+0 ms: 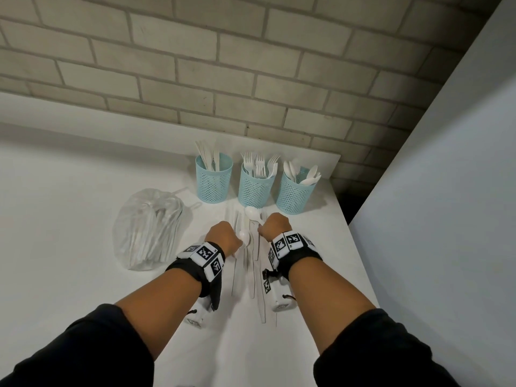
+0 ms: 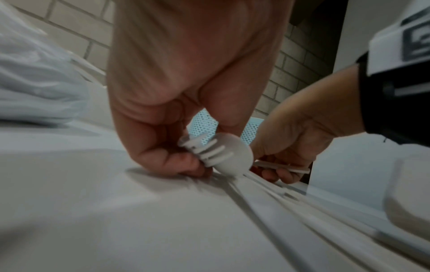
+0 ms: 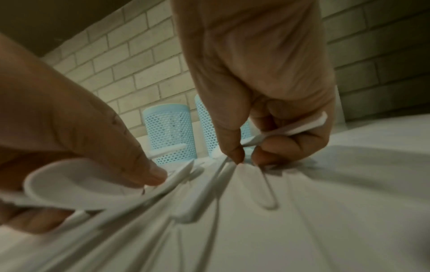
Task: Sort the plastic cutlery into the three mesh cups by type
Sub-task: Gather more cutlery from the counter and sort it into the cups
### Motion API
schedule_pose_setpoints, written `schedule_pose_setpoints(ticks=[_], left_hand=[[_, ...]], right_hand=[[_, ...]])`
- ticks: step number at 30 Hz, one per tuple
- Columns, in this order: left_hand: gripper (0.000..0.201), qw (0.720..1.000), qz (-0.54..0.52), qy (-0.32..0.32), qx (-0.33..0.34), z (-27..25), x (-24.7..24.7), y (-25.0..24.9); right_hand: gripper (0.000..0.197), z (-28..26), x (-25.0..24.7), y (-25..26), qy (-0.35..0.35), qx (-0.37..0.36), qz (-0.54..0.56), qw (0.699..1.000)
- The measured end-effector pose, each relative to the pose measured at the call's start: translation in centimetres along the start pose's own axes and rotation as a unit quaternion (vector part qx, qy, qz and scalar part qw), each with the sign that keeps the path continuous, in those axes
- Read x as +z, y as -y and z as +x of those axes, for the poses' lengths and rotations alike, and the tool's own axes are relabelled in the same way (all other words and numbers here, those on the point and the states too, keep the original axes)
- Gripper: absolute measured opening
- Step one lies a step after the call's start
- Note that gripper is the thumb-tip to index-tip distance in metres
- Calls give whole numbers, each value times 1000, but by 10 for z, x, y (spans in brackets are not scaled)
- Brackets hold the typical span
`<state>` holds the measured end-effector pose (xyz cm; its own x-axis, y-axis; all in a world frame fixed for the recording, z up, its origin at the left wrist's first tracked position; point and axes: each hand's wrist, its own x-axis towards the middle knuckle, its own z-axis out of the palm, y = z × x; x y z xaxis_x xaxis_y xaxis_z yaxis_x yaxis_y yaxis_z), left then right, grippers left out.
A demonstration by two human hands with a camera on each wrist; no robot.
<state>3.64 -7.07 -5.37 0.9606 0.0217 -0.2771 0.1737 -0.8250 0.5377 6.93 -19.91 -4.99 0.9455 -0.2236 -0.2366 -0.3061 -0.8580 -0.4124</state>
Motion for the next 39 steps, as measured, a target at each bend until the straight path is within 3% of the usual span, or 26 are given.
schedule_pose_setpoints(ticks=[3,6,9,11,13,22,32,34,36,39], left_hand=[[21,1000,-4,7,0,-2,0,1],[34,1000,-15,11,-11,0,-1,3],[22,998,-61,22,-21,3,-2,2],[35,993,-110,28,-35,4,-1,-1],[40,986,-156,35,-38,5,1,-3],[32,920,-383,74,-37,10,4,1],[14,875,-474,90,-46,4,-11,-4],[2,861,-499,88,-45,4,-13,-4],[16,850,-517,90,-41,6,-15,-2],[18,838,-533,114,-30,5,-17,-1]], right_hand=[[35,0,-1,-1,-10,0,-16,1000],[33,0,-2,-5,-6,-15,-17,1000],[28,1,-5,-7,37,-7,27,999],[15,-2,-9,-4,74,10,90,993],[19,-3,-10,-2,112,28,124,986],[16,-14,-3,1,154,6,195,969],[18,-15,-10,4,166,-41,309,936],[12,-14,-11,4,166,-35,353,920],[10,-12,-14,3,170,-30,384,907],[23,-5,-19,3,154,-40,422,892]])
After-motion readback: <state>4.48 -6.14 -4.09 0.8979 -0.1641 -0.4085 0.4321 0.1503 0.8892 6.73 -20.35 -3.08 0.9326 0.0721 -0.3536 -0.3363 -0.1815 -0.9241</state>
